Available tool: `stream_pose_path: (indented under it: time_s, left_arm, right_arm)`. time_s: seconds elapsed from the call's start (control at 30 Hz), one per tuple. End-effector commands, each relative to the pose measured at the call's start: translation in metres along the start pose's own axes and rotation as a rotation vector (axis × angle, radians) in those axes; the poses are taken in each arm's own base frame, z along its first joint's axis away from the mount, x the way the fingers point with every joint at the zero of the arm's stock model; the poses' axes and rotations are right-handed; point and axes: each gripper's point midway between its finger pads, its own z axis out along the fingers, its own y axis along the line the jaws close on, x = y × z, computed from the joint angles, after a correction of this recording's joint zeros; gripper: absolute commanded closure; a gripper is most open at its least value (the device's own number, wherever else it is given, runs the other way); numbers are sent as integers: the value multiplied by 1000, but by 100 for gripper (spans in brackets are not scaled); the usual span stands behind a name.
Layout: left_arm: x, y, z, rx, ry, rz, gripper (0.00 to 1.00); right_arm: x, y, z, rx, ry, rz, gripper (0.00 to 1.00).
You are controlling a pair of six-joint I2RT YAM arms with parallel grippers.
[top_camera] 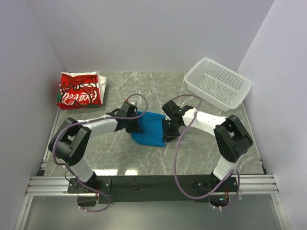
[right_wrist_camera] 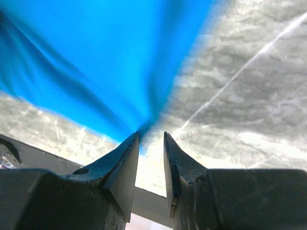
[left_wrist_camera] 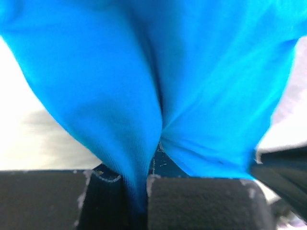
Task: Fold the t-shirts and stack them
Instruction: Neatly place the folded tshirt to the corner
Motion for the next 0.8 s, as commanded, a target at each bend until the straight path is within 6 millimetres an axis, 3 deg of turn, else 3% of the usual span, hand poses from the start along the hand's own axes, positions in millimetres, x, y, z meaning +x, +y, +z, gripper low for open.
stream_pose_path:
  time_s: [0.0,0.2,0.23,0.33,0.37,0.4,0.43,0.5,0.53,0.6,0.73,0.77]
  left_arm:
    - [-28,47,-27,-205,-9,132,100]
    - [-86,36,-66,-247,-86,251,100]
    - [-107,27,-76,-251,-132,278,100]
    - [-127,29,-88,-301,-138,302,100]
    - [-148,21,-99,-301,-178,324,100]
    - [-150,26,-100,-322,-156,330,100]
    - [-170,15,-111,-312,-199,338,100]
    - [-183,23,-116,-341,-190,348,100]
    - [-202,17,-128,-338,-233,358,100]
    - [-218,25,-136,-347,-243,337,100]
    - [-262,28,-170,-328,-336,321,100]
    - [-273,38,-179,-335,-355,305,100]
  right_arm:
    - [-10,14,-26,-32,-67,-45,66]
    - [-12,18,-36,-59,-91,-72,65]
    - [-11,18,-37,-60,-90,-75,66]
    - [-9,18,-40,-68,-94,-94,66]
    - [-9,18,-41,-69,-97,-102,66]
    - [-8,18,-42,-74,-101,-105,65]
    - [-7,18,-42,-77,-99,-108,66]
    - [-5,19,-44,-92,-100,-116,66]
    - [-4,20,-43,-102,-93,-118,66]
    - [-1,22,-43,-117,-91,-120,66]
    - [2,23,-42,-136,-83,-124,66]
    - [4,24,-41,-141,-75,-128,66]
